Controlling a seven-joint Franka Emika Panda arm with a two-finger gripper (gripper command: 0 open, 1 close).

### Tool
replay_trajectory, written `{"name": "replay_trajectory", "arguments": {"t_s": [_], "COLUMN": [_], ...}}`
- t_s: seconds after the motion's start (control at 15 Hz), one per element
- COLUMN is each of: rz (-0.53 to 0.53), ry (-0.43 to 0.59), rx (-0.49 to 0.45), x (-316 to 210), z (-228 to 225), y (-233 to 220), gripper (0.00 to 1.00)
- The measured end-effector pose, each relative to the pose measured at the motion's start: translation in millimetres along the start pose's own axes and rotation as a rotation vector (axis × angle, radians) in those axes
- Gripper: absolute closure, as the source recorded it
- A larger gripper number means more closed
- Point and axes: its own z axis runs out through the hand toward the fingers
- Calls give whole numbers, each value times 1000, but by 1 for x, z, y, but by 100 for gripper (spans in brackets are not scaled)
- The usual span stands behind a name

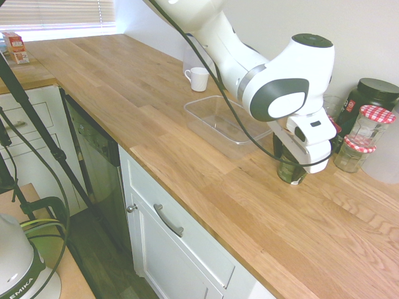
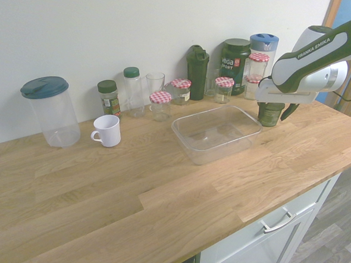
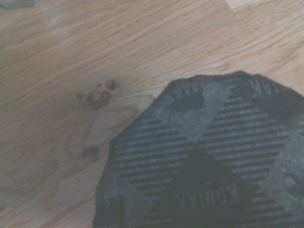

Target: Put the cereal into the container

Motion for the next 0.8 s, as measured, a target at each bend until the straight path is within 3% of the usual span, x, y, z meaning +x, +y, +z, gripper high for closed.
{"name": "replay_trajectory", "arguments": {"t_s": [0.4, 0.47, 0.8], "rz": [14, 17, 30], "ry": [5, 6, 2], "rx": [6, 6, 10], "x": [9, 11, 15], "z": [10, 10, 10], "y": [-15, -16, -15], "gripper": [0, 100, 100]}}
